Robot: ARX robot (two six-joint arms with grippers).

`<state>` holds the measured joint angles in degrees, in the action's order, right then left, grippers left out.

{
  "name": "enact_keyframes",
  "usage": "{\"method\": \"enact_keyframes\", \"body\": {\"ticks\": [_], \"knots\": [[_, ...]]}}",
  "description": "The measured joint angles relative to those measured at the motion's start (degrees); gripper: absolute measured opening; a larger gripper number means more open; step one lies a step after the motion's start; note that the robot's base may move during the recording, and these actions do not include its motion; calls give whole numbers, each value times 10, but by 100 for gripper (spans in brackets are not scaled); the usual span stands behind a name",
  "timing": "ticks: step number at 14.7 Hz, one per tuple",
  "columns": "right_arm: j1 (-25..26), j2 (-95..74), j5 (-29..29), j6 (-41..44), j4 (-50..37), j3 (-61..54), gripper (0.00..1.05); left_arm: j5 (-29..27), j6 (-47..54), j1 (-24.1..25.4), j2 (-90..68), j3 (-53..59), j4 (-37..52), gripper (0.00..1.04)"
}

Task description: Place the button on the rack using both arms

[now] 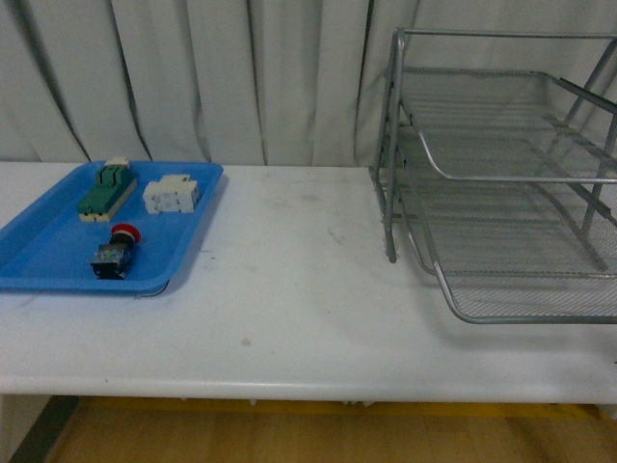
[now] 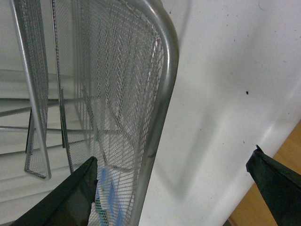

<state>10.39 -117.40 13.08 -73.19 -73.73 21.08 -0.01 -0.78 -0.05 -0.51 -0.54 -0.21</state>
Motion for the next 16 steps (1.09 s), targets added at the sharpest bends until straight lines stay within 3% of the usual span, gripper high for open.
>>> {"method": "enact_keyframes", "body": {"ticks": [6, 7, 8, 10, 11, 14, 15, 16], "knots": [[6, 176, 28, 10, 8, -97, 97, 0, 0, 0, 0, 0, 0, 98], [5, 265, -9, 100, 86, -107, 88, 0, 0, 0, 0, 0, 0, 98], [5, 399, -21, 253, 121, -129, 75, 0, 0, 0, 0, 0, 0, 98], [2, 588, -24, 546, 218, -176, 49, 0, 0, 0, 0, 0, 0, 98], [-3, 657, -27, 633, 286, -201, 36, 0, 0, 0, 0, 0, 0, 98], [-35, 810, -60, 717, 381, -204, 2, 0, 0, 0, 0, 0, 0, 98], [-42, 831, -68, 720, 406, -204, 2, 0, 0, 0, 0, 0, 0, 98], [-79, 861, -115, 723, 434, -204, 2, 0, 0, 0, 0, 0, 0, 98]]}}
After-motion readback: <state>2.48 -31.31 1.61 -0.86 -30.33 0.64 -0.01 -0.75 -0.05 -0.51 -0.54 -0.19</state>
